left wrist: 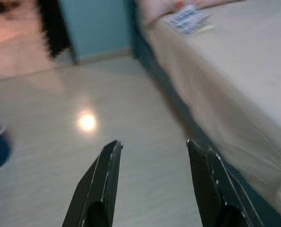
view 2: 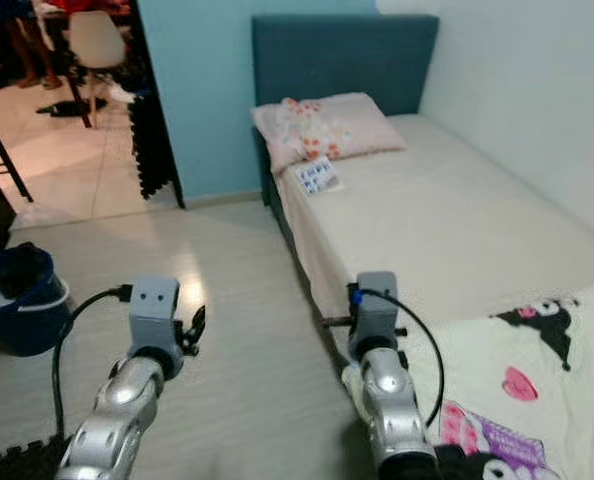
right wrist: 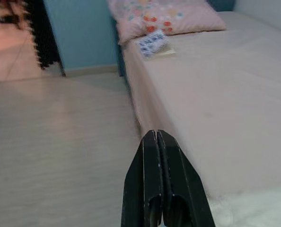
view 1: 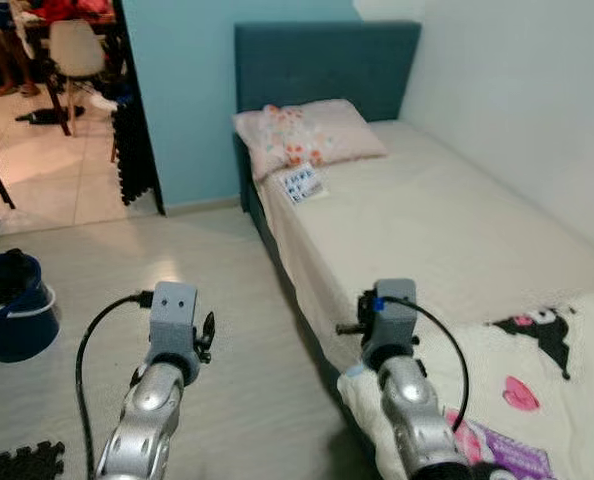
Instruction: Clean up the room
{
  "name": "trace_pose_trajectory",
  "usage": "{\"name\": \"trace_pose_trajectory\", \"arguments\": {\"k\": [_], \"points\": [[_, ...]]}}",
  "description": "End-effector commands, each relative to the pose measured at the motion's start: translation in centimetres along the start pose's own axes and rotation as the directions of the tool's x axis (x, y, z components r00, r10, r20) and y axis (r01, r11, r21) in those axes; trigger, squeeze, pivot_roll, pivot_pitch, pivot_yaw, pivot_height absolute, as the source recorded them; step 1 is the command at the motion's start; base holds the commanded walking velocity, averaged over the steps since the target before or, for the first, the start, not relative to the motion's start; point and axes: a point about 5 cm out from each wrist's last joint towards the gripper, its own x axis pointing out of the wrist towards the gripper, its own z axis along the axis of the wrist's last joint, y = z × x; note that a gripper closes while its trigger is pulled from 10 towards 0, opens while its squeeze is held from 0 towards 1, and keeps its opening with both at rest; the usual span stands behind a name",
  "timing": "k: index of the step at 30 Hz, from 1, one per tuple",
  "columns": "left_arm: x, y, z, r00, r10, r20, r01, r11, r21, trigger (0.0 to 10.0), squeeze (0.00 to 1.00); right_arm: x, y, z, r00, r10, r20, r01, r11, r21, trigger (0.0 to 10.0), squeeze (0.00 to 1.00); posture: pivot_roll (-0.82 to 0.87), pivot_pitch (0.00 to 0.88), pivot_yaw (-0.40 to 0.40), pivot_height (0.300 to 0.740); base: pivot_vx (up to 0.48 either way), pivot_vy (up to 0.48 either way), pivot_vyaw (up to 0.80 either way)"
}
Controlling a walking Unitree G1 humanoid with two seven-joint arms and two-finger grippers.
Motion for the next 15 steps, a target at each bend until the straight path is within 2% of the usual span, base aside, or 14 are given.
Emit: {"name": "trace_pose_trajectory", "arguments": {"k": [1,15], "points": [[-0.04,-0.02,-0.3,1.0,0.006,-0.013,-0.006,1.0,0.013,10.0,0.0,-0.29,-0.12,-0.51,1.0,0.0,-0.016,0.0,1.0,0.006,10.0,0.0,0.05,0.018,-0.065,0.74,0.0,0.0,0.8],[0.04,-0.01,0.61,1.0,0.005,0.025,-0.005,1.0,0.001,10.0,0.0,-0.3,0.1,-0.74,1.0,0.017,-0.026,-0.016,0.999,0.042,10.0,0.0,0.05,0.0,-0.061,0.74,0.0,0.0,0.8]]}}
